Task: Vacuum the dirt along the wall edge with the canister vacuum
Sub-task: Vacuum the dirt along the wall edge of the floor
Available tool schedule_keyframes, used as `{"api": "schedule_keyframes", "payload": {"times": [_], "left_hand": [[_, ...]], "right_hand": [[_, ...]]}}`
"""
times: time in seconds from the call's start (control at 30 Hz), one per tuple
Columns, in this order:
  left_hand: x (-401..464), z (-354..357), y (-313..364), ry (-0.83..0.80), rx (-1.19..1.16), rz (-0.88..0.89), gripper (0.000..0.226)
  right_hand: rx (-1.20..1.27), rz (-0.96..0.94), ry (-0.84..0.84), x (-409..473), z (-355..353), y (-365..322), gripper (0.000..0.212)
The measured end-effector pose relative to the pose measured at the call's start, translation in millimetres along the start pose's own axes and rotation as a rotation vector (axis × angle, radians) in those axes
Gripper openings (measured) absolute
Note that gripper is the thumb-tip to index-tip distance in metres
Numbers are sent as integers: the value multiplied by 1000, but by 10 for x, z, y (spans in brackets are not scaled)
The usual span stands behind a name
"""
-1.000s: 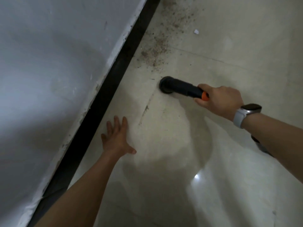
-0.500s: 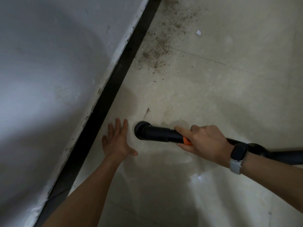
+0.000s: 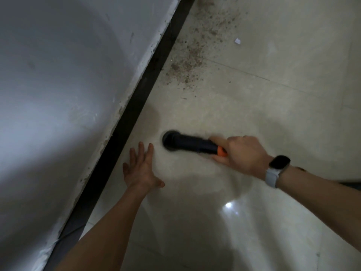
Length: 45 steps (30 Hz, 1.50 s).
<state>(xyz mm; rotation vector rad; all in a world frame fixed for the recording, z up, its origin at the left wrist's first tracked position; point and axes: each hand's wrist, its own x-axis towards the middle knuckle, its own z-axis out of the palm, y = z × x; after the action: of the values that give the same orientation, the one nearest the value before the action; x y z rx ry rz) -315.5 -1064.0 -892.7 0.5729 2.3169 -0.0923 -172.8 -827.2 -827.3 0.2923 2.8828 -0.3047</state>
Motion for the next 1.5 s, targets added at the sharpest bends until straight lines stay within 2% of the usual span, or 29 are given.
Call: {"api": "schedule_keyframes", "payload": {"times": [0.1, 0.23, 0.33, 0.43, 0.53, 0.6, 0.7, 0.83, 0.9, 1.03, 1.1, 1.3, 1.37, 1.5], "left_hand": [[13, 8, 0, 0, 2, 1, 134], [27, 0, 33, -9, 29, -18, 135], [6, -41, 88, -12, 73, -35, 136], [-36, -79, 181, -18, 118, -48, 132], [-60, -89, 235, -9, 107, -37, 124], [-120, 6, 293, 10, 32, -11, 115], [-293, 256, 536, 10, -34, -9, 115], [-315, 391, 685, 17, -19, -52, 121], [-324, 381, 667, 5, -12, -62, 119], [-338, 365, 712, -9, -24, -70, 120], [-344, 328, 743, -10, -29, -85, 122], [-389, 280, 771, -1, 3, -85, 120], [-433, 266, 771, 10, 19, -74, 112], [-603, 174, 849, 51, 124, 25, 81]], "right_hand": [[-9, -44, -83, -209, 83, -78, 54], [-67, 153, 20, -215, -2, 343, 54], [-54, 250, 38, -172, -89, 510, 49], [-22, 170, 25, -278, -23, 433, 46], [19, -12, -104, -568, 101, 300, 47], [-13, -30, -164, -666, 98, 370, 50], [-76, 91, -81, -588, -37, 720, 51], [-51, 273, 107, -358, -190, 996, 40], [-23, 247, 82, -400, -151, 961, 40], [50, 46, -87, -797, 56, 725, 45], [46, 21, -144, -926, 98, 710, 48], [24, 297, 35, -835, -57, 1100, 45], [17, 332, 22, -790, -65, 1005, 46], [80, 209, -100, -949, 65, 655, 48]]}}
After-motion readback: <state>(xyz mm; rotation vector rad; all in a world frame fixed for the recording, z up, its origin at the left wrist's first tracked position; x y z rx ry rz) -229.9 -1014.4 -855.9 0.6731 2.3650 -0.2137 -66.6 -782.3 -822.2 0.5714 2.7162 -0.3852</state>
